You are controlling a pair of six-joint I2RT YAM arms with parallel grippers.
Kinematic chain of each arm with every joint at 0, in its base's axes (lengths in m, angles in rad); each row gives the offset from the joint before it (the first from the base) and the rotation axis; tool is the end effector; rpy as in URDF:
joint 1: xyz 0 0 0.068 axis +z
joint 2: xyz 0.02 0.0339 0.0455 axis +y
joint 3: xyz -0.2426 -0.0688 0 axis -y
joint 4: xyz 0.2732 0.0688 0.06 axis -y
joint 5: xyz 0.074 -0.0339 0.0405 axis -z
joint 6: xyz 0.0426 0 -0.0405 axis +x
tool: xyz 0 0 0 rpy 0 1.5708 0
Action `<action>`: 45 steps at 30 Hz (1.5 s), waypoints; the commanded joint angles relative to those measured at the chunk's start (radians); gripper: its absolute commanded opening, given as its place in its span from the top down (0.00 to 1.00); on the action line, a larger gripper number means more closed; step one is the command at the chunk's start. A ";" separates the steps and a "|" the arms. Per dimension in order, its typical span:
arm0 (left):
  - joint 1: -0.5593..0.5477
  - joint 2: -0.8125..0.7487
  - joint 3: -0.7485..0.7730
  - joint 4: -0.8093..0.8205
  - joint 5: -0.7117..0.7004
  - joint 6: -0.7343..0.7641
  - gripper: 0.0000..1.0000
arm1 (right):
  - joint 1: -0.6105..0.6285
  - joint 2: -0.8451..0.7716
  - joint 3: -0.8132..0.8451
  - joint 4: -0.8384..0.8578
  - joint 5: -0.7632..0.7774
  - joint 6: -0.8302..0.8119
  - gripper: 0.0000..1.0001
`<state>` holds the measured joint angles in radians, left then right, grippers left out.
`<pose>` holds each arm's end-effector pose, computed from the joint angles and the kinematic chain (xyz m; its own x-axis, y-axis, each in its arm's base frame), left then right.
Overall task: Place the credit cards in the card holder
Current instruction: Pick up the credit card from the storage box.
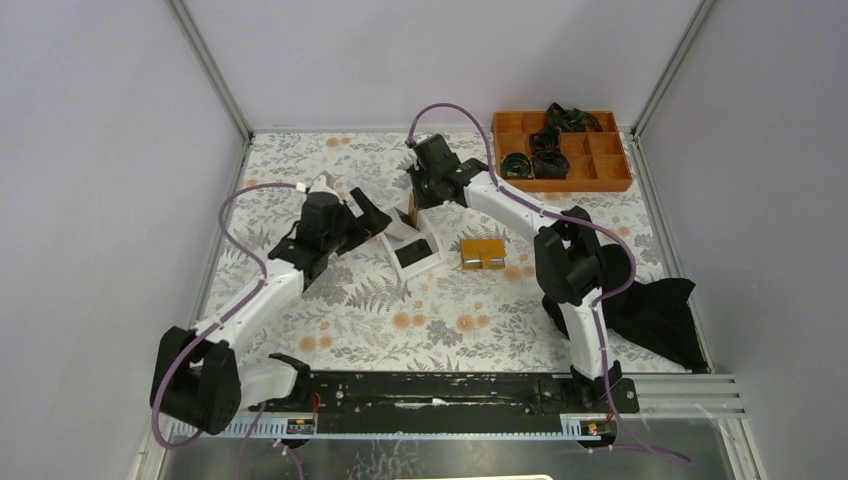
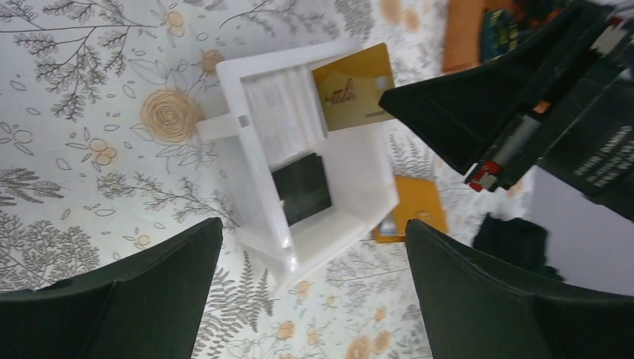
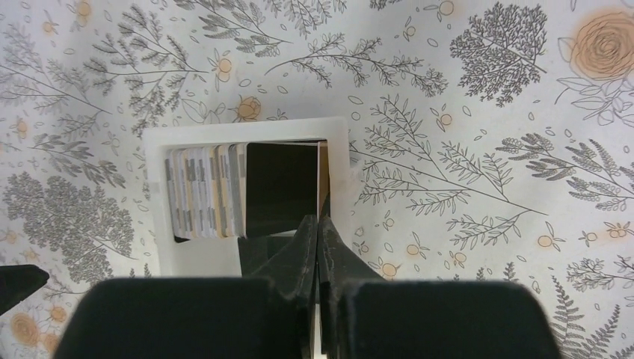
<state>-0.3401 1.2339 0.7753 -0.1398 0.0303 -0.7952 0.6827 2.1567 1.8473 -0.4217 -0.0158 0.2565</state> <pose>0.2896 -0.1038 0.2096 -0.6267 -0.5353 -0.5663 -0.1292 0.7881 -0.6019 0.4026 0.3282 0.2118 -0.6634 -0.2125 -0.7174 -0.4876 0.8501 0.1991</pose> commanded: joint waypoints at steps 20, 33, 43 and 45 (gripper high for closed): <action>0.148 -0.108 -0.152 0.508 0.525 -0.074 0.16 | 0.010 -0.444 -0.194 -0.022 -0.092 0.004 1.00; 0.147 -0.036 -0.120 0.725 0.838 -0.061 0.09 | -0.084 -0.620 -0.354 -0.172 -0.484 0.041 1.00; 0.147 0.022 -0.122 0.790 0.974 -0.088 0.11 | -0.110 -0.635 -0.404 -0.141 -0.686 0.093 1.00; 0.146 0.032 -0.131 0.815 0.995 -0.102 0.12 | -0.118 -0.634 -0.403 -0.132 -0.715 0.101 1.00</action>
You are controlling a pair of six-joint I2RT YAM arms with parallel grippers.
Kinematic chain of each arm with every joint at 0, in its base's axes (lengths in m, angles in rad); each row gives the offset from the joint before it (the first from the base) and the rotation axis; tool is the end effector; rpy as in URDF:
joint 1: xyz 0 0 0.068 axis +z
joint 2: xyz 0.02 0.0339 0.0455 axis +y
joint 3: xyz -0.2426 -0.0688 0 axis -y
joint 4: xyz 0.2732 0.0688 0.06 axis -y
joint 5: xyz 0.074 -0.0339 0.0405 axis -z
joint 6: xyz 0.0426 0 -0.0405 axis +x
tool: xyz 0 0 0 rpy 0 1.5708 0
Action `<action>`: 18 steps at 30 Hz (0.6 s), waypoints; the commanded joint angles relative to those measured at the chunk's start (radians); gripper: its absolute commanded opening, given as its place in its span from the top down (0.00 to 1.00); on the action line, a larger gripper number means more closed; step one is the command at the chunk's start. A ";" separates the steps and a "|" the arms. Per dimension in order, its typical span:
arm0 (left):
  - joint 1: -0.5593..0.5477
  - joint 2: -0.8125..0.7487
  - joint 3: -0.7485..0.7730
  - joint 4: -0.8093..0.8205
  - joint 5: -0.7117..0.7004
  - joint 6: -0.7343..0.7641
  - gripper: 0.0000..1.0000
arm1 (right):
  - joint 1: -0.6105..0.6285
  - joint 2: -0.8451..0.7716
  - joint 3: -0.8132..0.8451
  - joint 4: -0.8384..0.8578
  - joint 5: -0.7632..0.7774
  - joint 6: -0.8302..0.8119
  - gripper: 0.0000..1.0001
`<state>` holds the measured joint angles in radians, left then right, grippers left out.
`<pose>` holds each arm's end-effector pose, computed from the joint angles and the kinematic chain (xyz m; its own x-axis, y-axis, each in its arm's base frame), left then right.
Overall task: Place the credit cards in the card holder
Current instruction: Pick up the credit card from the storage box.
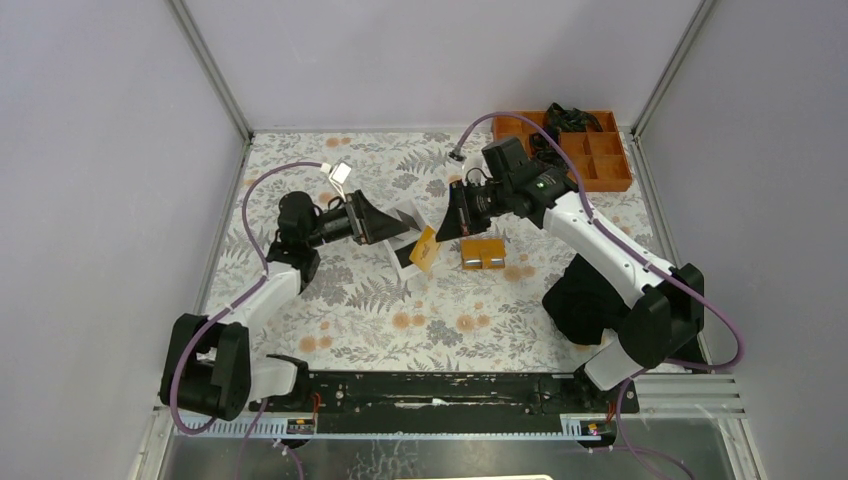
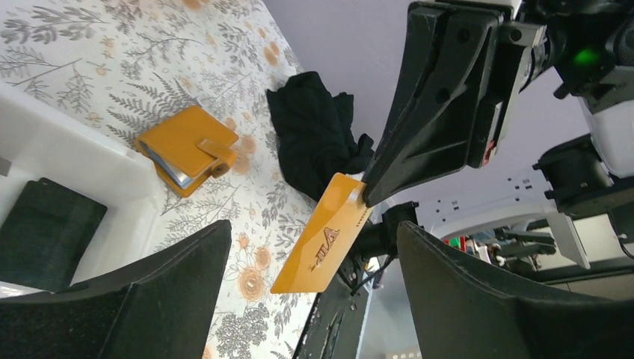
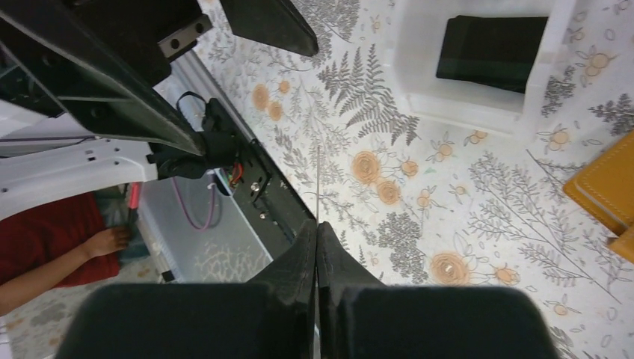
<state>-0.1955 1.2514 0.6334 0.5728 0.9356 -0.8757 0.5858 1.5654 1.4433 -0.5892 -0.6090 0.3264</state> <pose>0.2880 -0.0920 0.2300 -0.7227 -0.3214 -0.6119 0.5450 0.2795 -0.7905 0.3029 0.2302 0.3113 -0.7764 -0.1995 -0.5978 -0.5971 0.5362 0.5966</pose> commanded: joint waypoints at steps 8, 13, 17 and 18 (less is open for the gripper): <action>-0.021 0.041 -0.012 0.191 0.139 -0.078 0.15 | -0.047 -0.008 0.012 0.078 -0.198 0.066 1.00; -0.044 0.058 -0.009 0.191 0.150 -0.077 0.18 | -0.047 0.031 0.034 0.084 -0.233 0.072 1.00; -0.062 0.075 -0.003 0.192 0.162 -0.074 0.22 | -0.047 0.050 0.049 0.077 -0.247 0.067 1.00; -0.066 0.080 0.000 0.190 0.166 -0.073 0.24 | -0.047 0.054 0.052 0.079 -0.252 0.066 1.00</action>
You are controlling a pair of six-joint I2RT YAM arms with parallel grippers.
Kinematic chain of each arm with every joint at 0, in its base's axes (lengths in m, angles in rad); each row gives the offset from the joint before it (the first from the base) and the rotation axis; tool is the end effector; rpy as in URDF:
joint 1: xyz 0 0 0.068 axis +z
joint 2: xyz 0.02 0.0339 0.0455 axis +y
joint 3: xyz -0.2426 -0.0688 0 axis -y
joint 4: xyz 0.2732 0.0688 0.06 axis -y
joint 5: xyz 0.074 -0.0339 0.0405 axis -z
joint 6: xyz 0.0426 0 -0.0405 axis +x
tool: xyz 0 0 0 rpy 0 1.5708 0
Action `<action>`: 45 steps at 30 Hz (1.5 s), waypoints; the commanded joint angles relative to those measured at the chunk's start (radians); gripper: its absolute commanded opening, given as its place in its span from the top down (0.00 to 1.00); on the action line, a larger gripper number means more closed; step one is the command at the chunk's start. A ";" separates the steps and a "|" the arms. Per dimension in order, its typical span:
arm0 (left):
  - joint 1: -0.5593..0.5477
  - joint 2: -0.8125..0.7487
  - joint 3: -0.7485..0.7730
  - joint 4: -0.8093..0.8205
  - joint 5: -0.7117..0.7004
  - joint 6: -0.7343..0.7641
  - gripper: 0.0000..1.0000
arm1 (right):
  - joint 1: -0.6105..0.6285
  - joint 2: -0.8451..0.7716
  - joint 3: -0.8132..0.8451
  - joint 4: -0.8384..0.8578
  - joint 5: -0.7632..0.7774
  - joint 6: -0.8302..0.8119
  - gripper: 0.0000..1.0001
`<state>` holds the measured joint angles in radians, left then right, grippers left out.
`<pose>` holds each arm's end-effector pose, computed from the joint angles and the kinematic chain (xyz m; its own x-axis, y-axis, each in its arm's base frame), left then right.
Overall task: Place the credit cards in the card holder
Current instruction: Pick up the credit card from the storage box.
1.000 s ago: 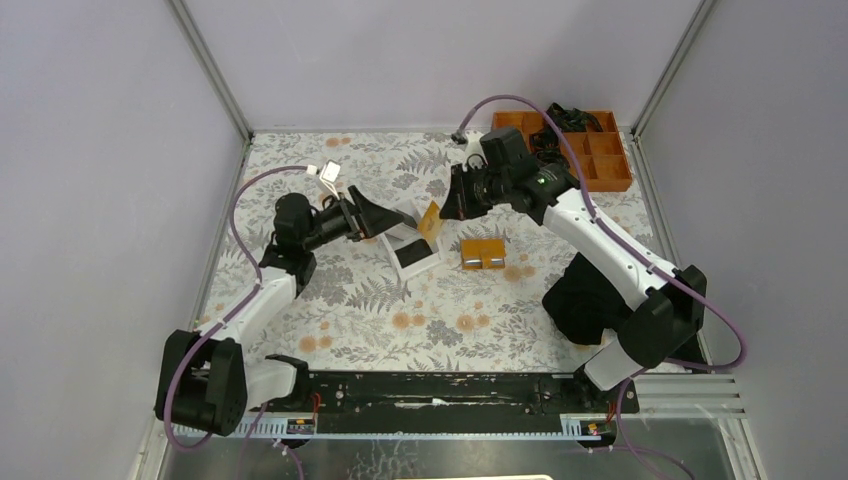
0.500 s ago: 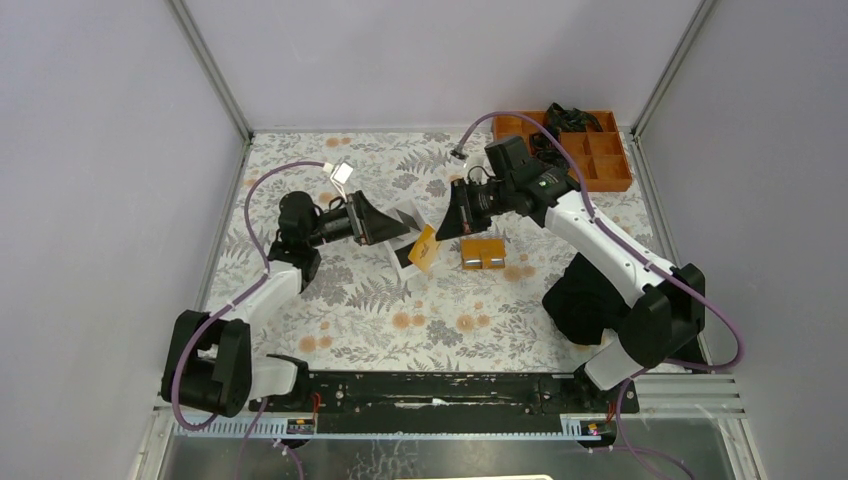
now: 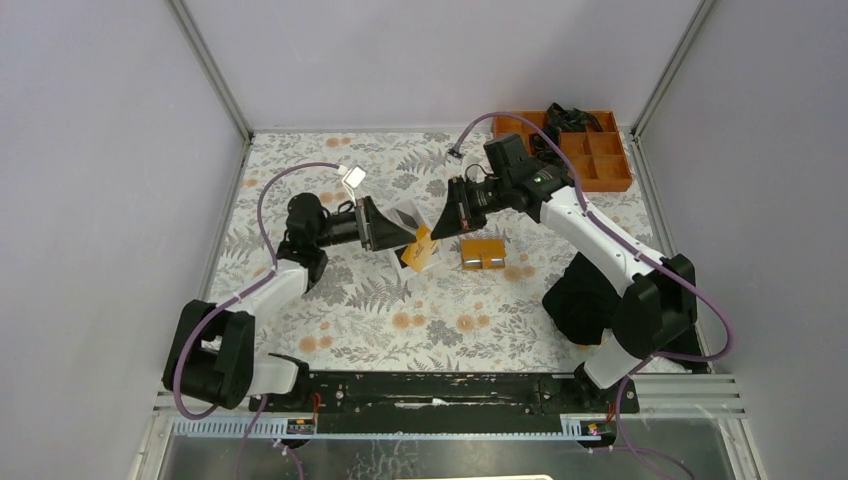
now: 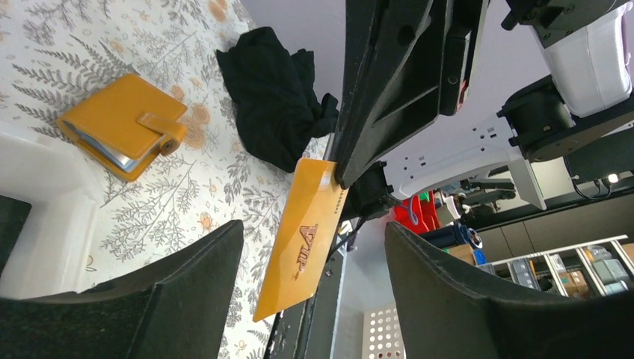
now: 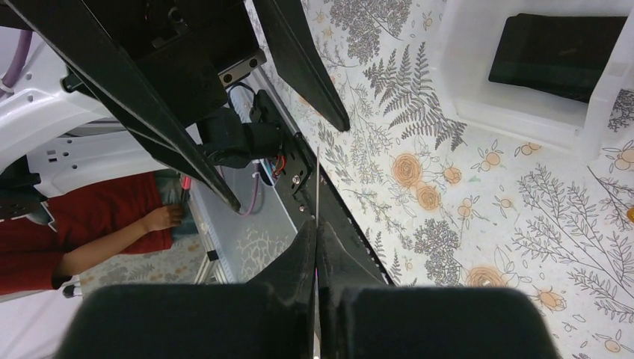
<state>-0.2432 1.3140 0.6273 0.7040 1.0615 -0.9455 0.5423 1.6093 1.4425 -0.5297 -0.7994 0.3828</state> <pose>0.2846 -0.1089 0.2230 -0.7723 -0.2157 -0.5975 0.5783 0.1506 -0.8018 0.3168 0.2265 0.3032 -0.8201 -0.1901 -0.5398 -0.5655 0.4143 0.7132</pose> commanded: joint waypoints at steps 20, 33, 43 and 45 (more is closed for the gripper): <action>-0.025 0.045 -0.019 0.082 0.085 -0.014 0.74 | -0.030 0.076 0.087 -0.003 -0.126 -0.012 0.98; -0.027 0.038 -0.063 0.115 -0.018 -0.039 1.00 | -0.031 0.074 0.101 -0.009 -0.049 -0.024 0.57; -0.031 -0.065 -0.020 -0.302 -0.399 0.134 1.00 | -0.030 -0.030 0.016 -0.101 0.415 -0.151 0.47; -0.031 -0.084 -0.025 -0.324 -0.477 0.113 1.00 | -0.028 -0.048 -0.011 -0.113 0.560 -0.175 0.47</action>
<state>-0.2687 1.2751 0.5789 0.5011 0.8017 -0.8604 0.5140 1.6432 1.4635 -0.6094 -0.5270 0.2790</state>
